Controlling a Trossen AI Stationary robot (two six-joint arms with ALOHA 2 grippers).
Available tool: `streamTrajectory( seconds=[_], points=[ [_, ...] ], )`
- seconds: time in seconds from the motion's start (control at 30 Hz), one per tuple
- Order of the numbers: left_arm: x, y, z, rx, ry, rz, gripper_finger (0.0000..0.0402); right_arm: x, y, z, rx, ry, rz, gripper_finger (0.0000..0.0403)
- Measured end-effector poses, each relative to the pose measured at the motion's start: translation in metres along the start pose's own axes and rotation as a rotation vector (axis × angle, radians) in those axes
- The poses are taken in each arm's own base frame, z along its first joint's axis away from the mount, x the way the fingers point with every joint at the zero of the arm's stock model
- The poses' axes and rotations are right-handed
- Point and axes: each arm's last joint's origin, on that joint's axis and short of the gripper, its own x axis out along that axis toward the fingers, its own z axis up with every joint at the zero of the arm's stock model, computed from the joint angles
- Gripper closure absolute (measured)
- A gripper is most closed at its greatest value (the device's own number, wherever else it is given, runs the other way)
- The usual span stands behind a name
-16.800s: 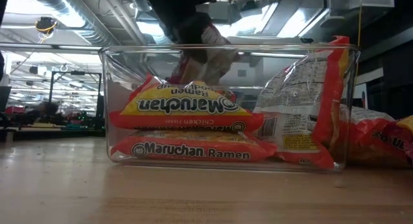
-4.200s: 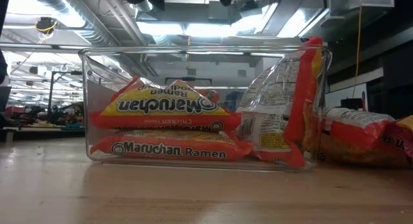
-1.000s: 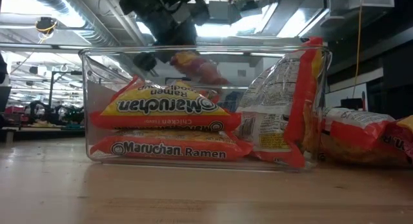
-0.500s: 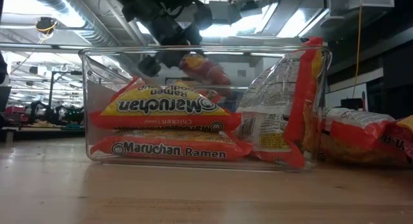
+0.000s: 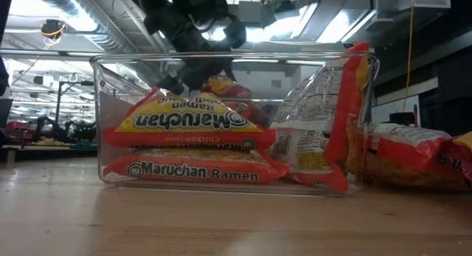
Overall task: Sort Maruchan noodles
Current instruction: Put the top red noodle pack into the top transparent bin
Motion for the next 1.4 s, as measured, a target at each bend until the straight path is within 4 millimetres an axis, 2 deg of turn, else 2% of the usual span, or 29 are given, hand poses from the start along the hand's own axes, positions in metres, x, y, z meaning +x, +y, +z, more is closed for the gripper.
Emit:
streamTrajectory(
  seconds=[0.27,0.77,1.0,1.1,1.3,1.4],
  points=[
    [0.005,0.002,0.003,0.07,0.01,0.002,0.0268,0.0,0.0,-0.001,-0.002,0.008,-0.002,0.0253],
    [0.003,0.001,0.004,0.156,0.05,-0.022,0.0197,0.0,-0.001,-0.002,-0.006,0.025,-0.007,0.0253],
    [-0.016,-0.002,0.01,0.172,0.074,-0.071,0.0193,0.0,-0.001,-0.003,-0.006,0.026,-0.007,0.0253],
    [-0.031,-0.005,0.012,0.216,0.096,-0.116,0.0192,0.0,-0.001,-0.003,-0.006,0.026,-0.007,0.0253],
    [-0.056,-0.015,0.01,0.316,0.033,-0.215,0.0195,0.002,0.0,-0.003,-0.008,0.034,-0.009,0.0253],
    [-0.056,-0.015,0.004,0.356,-0.011,-0.181,0.0196,0.006,0.0,-0.003,-0.009,0.043,-0.013,0.0253]
  ],
)
